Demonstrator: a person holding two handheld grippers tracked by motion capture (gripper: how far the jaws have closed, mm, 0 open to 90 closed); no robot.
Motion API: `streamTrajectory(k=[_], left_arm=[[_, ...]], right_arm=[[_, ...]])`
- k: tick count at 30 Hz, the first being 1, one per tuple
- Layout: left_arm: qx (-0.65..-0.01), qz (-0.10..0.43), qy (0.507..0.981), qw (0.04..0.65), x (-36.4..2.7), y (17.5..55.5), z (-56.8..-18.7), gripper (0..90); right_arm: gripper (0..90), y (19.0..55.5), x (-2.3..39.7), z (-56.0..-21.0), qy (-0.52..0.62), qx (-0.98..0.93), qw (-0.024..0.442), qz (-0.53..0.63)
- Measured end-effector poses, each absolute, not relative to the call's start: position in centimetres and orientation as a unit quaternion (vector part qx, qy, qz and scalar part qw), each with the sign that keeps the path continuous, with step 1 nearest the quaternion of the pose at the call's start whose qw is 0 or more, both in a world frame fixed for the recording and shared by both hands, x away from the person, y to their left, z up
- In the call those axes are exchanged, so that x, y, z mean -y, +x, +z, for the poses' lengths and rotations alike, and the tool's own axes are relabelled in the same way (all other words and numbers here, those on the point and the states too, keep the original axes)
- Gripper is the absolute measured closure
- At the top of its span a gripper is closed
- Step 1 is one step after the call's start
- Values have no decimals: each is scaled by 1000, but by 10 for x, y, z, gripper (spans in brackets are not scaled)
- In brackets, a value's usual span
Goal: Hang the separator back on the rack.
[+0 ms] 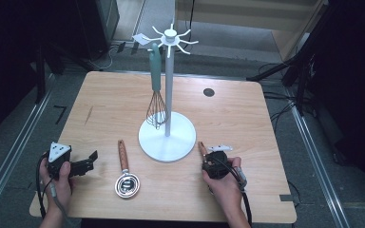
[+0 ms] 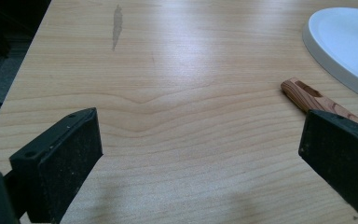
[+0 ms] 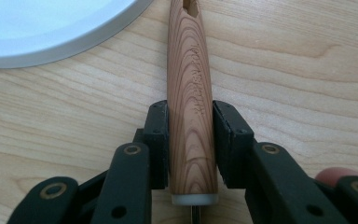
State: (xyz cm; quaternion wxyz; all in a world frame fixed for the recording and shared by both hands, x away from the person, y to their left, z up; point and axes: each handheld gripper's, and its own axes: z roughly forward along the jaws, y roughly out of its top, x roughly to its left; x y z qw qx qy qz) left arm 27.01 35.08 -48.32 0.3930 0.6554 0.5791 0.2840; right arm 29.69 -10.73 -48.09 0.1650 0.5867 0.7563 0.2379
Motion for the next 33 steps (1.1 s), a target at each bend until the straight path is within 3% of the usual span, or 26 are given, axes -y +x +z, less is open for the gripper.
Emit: streamTrajectory(k=[23,33], left_arm=[[-580,281,655,396,-351,270,-483,0],[-580,281,654,396,-352,270,-483,0]], right_arm=[[712,285,117,-475,561,-739,171,332],[713,278,122,-462,554,-720,203,365]])
